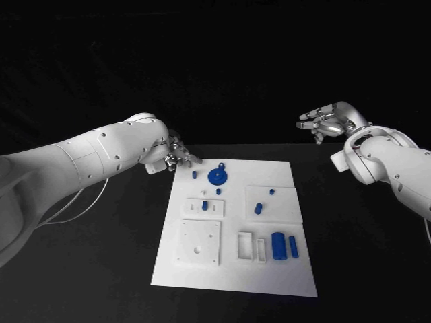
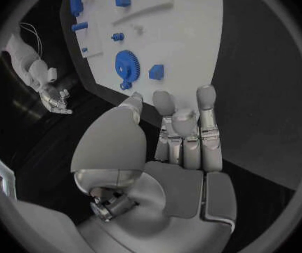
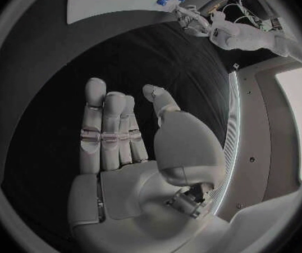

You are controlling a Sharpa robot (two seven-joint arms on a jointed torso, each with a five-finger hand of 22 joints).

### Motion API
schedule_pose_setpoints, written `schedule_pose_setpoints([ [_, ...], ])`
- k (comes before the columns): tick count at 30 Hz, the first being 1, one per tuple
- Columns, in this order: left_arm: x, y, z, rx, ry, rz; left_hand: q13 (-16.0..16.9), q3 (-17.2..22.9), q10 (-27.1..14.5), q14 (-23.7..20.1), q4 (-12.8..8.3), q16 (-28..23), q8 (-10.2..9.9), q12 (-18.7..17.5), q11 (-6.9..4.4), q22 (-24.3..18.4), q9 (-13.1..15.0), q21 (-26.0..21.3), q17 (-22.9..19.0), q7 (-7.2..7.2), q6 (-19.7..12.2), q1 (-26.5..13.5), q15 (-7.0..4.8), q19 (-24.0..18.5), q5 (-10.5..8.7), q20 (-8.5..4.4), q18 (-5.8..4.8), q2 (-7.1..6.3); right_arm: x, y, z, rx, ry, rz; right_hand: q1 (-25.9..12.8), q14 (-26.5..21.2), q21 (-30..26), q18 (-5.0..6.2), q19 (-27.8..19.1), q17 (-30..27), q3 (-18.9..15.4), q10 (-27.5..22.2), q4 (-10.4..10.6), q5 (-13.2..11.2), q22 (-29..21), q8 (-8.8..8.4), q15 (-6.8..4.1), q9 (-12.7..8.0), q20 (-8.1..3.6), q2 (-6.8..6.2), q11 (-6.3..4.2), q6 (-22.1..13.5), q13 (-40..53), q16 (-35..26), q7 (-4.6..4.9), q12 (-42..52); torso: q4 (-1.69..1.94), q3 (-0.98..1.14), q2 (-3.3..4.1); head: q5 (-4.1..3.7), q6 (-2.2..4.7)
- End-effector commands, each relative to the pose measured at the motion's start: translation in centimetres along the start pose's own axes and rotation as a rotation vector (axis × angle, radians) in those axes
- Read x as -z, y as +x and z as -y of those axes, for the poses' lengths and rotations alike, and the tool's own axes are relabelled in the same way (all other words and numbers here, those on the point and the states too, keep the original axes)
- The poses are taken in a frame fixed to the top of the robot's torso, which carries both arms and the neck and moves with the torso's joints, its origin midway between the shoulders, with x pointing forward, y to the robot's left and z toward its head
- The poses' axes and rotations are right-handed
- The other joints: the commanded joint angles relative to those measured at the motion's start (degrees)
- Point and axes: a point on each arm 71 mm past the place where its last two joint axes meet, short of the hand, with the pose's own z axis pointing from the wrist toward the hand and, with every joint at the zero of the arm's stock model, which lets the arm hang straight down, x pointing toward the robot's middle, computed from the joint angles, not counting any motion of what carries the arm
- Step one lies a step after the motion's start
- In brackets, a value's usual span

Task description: Assemble the parts on the task board

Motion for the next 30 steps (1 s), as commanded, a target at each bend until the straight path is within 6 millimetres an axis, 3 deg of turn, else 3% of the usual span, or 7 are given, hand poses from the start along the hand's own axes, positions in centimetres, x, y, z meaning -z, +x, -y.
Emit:
schedule_pose_setpoints([
  [1,0.07,0.18,0.1,-0.032,0.008,-0.032,-0.1,0.2,0.6,0.2,-0.1,0.4,0.5,-0.1,0.17,0.9,0.4,-0.3,0.1,-0.32,0.1,-0.2,-0.11,0.2,0.29,0.11,-1.13,0.69,-0.01,0.1,-0.05,-0.001,-0.006,-0.013,-0.1,-0.1,0.0,0.86,2.0,0.0,0.3,-0.2,0.6,0.5,0.0,0.12,0.22,-0.1,0.1,-0.36,0.12,-0.3,-0.1,-0.2,-0.16,0.0,-0.01,-0.02,0.03,0.05,-0.03],
  [13,0.26,0.7,-0.16,-0.068,0.004,-0.097,0.0,0.2,0.9,0.3,-1.7,1.0,1.9,0.1,0.08,1.0,3.9,0.2,0.6,-0.67,-0.1,-0.5,-0.09,0.0,1.63,0.49,-0.77,2.07,-0.05,0.19,-0.05,-0.002,-0.006,-0.014,-0.1,-0.1,0.0,0.86,2.0,0.0,0.3,-0.2,0.6,0.5,0.0,0.12,0.22,-0.1,0.1,-0.36,0.12,-0.3,-0.1,-0.2,-0.16,0.0,-0.02,0.0,0.08,0.2,-0.04],
  [30,0.41,1.06,-0.27,-0.08,0.011,-0.137,0.0,0.2,0.9,0.2,-2.1,1.2,1.3,0.2,0.15,1.0,4.7,0.4,0.6,-0.62,0.0,-0.6,0.02,-0.1,1.53,0.79,-0.52,2.51,-0.09,0.26,-0.05,-0.002,-0.006,-0.014,-0.1,-0.1,0.0,0.86,2.0,0.0,0.3,-0.2,0.6,0.5,0.0,0.12,0.22,-0.1,0.1,-0.36,0.12,-0.3,-0.1,-0.2,-0.16,0.0,-0.05,0.0,0.13,0.28,-0.05],
])
